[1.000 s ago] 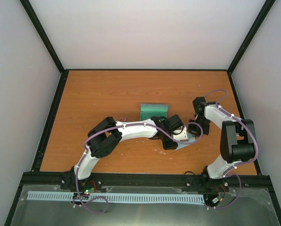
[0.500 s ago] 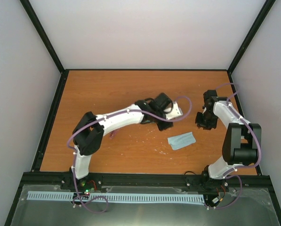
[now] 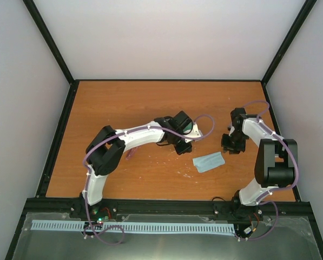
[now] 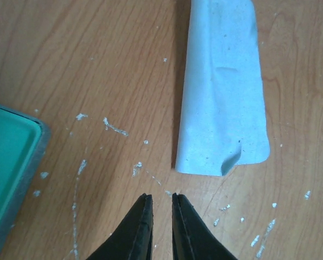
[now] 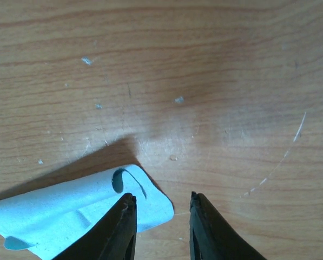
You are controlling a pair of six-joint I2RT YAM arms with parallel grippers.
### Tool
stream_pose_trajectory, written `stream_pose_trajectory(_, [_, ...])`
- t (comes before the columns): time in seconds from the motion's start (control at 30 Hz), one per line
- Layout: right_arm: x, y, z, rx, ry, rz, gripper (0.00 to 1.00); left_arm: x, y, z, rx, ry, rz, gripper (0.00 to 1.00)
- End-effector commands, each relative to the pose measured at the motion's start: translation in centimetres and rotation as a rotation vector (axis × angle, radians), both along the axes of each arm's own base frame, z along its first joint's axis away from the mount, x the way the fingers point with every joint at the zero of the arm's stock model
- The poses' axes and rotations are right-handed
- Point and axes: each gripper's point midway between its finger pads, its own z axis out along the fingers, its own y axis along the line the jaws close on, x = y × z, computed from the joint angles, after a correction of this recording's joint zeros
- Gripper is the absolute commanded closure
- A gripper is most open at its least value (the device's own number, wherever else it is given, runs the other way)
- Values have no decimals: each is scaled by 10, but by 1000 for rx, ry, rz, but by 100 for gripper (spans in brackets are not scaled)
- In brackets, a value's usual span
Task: Organize the sunglasses
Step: Adjust the glasses cleaning cloth at the center of the board.
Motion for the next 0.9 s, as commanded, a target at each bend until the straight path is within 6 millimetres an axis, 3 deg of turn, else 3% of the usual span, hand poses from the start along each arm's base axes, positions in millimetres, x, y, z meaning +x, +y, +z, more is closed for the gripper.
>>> stream_pose_trajectory(0.0, [17,5,0,20,-48,47,72,-2,-10,-11,-4,52,-20,87])
stream_pose_trajectory(0.3, [21,15,-10,68,-27,57,75,-1,-27,-13,-12,55,-37,88])
stream_pose_trajectory(0.53, [18,29,0,153,-11,32,76,-4,-27,-12,-7,42,-39,89])
stream_pose_trajectory(0.7, [1,12,14,53,3,34,80,-2,-25,-13,0,25,-27,89])
stream_pose_trajectory(0.87, [-14,10,19,32,21,-7,83,7,-24,-13,15,-14,-9,90])
